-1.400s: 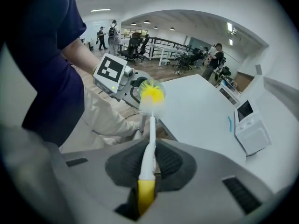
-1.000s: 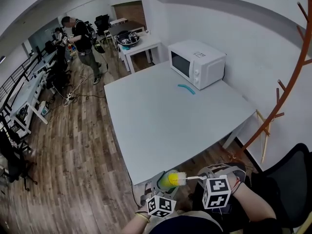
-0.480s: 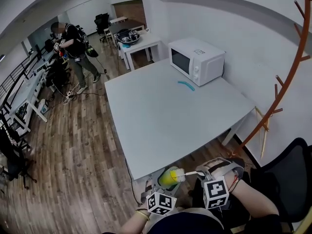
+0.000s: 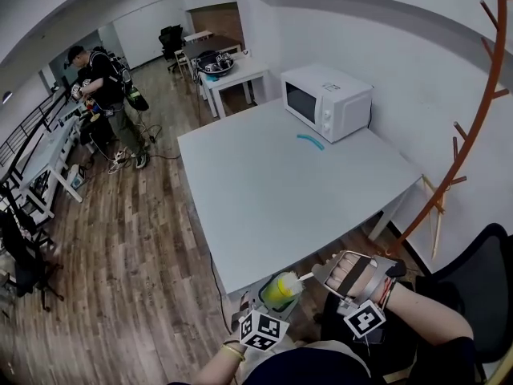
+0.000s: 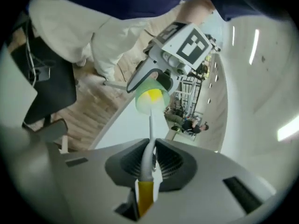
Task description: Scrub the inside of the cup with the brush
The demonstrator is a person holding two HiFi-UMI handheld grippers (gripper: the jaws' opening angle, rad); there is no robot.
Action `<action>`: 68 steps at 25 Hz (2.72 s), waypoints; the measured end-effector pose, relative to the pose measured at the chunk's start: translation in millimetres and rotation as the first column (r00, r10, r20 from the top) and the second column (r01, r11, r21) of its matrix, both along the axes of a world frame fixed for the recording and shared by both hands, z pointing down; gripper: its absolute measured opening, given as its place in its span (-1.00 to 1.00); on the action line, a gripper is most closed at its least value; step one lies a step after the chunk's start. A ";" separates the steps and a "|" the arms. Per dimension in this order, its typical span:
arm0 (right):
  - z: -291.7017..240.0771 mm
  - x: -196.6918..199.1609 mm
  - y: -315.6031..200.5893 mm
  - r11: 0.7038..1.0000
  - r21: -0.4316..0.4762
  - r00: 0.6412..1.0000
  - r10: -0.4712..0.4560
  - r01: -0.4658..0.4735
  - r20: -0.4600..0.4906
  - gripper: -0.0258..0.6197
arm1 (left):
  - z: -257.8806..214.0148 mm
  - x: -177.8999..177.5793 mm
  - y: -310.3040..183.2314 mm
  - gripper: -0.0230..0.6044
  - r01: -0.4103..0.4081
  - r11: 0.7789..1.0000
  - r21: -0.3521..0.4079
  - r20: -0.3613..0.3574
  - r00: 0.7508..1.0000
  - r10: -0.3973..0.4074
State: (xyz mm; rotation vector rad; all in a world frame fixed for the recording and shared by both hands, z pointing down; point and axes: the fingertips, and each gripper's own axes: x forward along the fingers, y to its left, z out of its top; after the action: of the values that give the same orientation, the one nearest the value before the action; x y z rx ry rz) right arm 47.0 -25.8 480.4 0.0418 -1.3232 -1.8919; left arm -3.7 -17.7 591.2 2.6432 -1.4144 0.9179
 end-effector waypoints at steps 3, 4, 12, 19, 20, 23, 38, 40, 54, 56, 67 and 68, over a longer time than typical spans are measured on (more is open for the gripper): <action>-8.5 -9.6 9.2 0.987 0.108 0.993 -0.117 0.117 -0.005 -0.75 | 1.2 -2.6 5.0 0.26 -0.011 1.000 -0.009 0.000 1.000 0.011; -9.0 -11.5 10.7 0.986 0.110 0.992 -0.128 0.128 -0.005 -0.75 | 1.0 -3.7 6.1 0.26 -0.013 1.000 -0.008 0.001 1.000 0.013; -1.2 -14.8 2.8 0.994 -0.106 0.998 0.044 -0.038 0.050 -0.75 | -1.9 -14.5 6.9 0.26 0.024 0.999 0.023 0.025 0.999 -0.025; 40.5 10.3 4.8 0.736 -0.524 0.889 0.447 -0.429 -0.100 -0.75 | -0.8 -19.1 3.7 0.26 0.041 0.998 0.045 0.056 0.997 -0.044; 44.5 12.9 6.7 0.684 -0.563 0.865 0.487 -0.464 -0.122 -0.75 | 0.4 -18.5 4.2 0.26 0.040 0.998 0.045 0.060 0.997 -0.042; 51.9 17.6 20.8 0.457 -0.712 0.783 0.585 -0.533 -0.211 -0.75 | 3.2 -15.1 6.1 0.26 0.029 0.998 0.051 0.074 0.997 -0.033; 67.7 22.3 63.6 -0.581 -0.774 0.461 0.630 -0.252 -0.624 -0.76 | -2.7 -16.5 -4.0 0.26 0.002 0.991 0.132 0.205 0.978 -0.029; 67.6 20.6 59.9 -0.513 -0.809 0.474 0.658 -0.287 -0.585 -0.75 | -3.9 -18.6 -5.6 0.26 0.028 0.993 0.119 0.171 0.984 -0.048; 65.6 21.2 16.1 -0.485 -0.871 0.384 0.821 0.075 -0.423 -0.75 | 22.8 -63.4 -63.0 0.26 0.134 0.991 0.006 -0.137 0.982 -0.132; 70.1 18.8 6.8 -0.491 -0.855 0.327 0.845 0.164 -0.423 -0.75 | 31.6 -70.0 -76.6 0.26 0.132 0.991 -0.020 -0.164 0.977 -0.134; 93.5 3.2 -56.1 -0.432 -0.791 0.030 0.884 0.433 -0.467 -0.76 | 64.4 -63.2 -169.8 0.26 0.022 0.995 -0.096 -0.273 0.961 -0.047; 94.3 1.1 -61.7 -0.427 -0.789 0.018 0.884 0.441 -0.468 -0.76 | 67.8 -62.5 -179.1 0.26 0.017 0.994 -0.104 -0.276 0.960 -0.045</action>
State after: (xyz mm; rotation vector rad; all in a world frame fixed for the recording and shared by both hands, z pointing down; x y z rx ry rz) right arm 48.1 -87.5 574.7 0.9904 -2.2465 1.1119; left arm -66.1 -196.8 659.0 2.5436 -1.3023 0.5685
